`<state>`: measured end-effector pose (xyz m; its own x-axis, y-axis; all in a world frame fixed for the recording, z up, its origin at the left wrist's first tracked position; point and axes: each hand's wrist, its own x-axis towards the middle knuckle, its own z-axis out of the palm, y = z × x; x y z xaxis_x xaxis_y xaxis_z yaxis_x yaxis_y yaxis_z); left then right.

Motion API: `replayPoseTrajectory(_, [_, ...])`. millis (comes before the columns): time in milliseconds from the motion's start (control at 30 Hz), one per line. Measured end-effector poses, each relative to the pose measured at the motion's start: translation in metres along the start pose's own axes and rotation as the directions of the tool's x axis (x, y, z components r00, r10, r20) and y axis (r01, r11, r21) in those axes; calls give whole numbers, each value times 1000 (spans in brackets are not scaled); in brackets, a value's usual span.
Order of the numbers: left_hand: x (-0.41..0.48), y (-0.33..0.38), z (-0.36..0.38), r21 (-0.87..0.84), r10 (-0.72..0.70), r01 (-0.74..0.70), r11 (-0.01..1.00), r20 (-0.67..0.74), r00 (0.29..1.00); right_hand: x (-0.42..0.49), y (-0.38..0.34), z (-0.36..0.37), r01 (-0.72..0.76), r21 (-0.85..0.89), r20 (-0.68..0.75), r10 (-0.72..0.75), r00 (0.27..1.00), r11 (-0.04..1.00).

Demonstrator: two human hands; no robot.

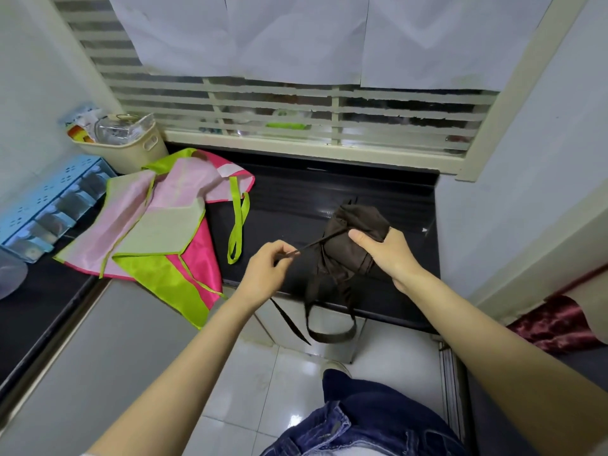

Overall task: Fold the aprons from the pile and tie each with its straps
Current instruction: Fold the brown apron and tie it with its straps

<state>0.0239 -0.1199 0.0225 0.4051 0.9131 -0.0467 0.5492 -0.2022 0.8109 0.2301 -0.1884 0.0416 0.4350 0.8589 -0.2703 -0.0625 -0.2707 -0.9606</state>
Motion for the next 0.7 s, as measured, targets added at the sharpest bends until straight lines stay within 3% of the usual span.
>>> replayPoseTrajectory(133, [16, 14, 3, -294, -172, 169, 941, 14, 985, 15, -5, -2, -1, -1, -17, 1, 1000, 1000])
replayPoseTrajectory(267, [17, 36, 23, -332, -182, 240, 912, 196, 963, 26, -11, 1, 2, 22, -11, -1, 1000, 1000])
replayPoseTrajectory(367, [17, 44, 29, -320, -131, 214, 923, 263, 956, 34, -16, 1, 25, 19, -1, -25, 1000, 999])
replayPoseTrajectory(533, [29, 42, 20, -301, -63, 95, 949, 117, 991, 47, -22, -1, 42, 24, -6, -42, 999, 999])
replayPoseTrajectory(700, [28, 53, 12, -212, 100, -49, 976, 239, 966, 54, -24, 3, -3, -3, 69, 3, 998, 1000])
